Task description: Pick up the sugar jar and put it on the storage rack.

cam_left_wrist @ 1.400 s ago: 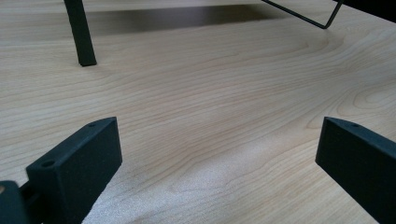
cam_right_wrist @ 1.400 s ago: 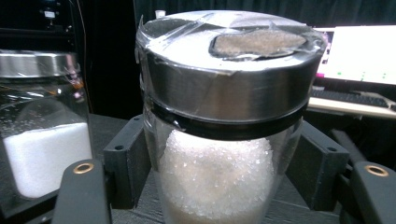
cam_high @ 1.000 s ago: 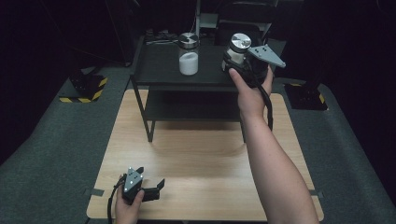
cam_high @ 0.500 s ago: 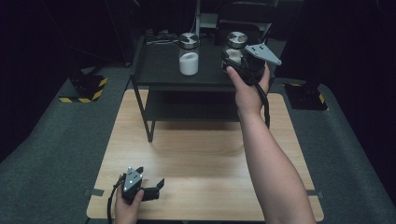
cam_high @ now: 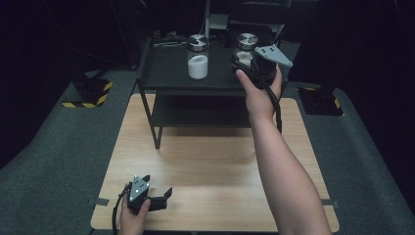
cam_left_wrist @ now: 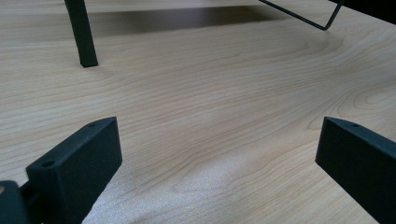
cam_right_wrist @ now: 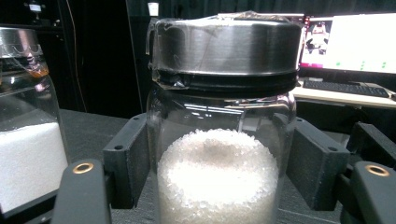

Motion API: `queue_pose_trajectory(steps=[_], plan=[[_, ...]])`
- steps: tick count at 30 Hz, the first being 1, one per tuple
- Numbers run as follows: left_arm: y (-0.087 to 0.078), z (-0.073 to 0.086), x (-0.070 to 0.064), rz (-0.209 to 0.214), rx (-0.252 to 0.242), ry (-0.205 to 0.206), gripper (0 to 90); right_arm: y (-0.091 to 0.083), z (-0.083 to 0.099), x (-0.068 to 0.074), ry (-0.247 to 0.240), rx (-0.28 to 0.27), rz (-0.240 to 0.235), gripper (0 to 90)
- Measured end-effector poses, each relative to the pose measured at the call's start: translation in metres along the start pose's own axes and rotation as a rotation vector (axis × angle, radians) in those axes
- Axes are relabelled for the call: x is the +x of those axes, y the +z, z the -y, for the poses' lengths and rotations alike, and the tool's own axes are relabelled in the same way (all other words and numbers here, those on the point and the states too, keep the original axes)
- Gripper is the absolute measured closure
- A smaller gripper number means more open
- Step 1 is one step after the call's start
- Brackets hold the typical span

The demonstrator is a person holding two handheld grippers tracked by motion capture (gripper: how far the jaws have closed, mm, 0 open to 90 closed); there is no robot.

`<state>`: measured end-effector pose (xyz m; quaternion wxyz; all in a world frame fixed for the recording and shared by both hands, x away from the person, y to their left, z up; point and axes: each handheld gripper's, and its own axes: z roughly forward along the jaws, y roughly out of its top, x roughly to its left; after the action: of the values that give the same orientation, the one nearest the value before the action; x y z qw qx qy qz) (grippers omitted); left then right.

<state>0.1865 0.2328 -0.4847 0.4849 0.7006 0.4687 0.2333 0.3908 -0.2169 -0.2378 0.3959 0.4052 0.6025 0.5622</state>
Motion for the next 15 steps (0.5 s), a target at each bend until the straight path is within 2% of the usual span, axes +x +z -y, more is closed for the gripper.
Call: queue_pose_trajectory(steps=[10, 15], plan=[[0.0001, -0.0002, 0.0005, 0.001, 0.001, -0.003, 0.8, 0.0003, -0.0026, -0.0006, 0.002, 0.008, -0.004, 30.0], [0.0, 0.0, 0.0002, 0.0, 0.0, -0.001, 0.8, -0.0018, -0.0025, -0.0022, 0.001, -0.006, -0.014, 26.1]])
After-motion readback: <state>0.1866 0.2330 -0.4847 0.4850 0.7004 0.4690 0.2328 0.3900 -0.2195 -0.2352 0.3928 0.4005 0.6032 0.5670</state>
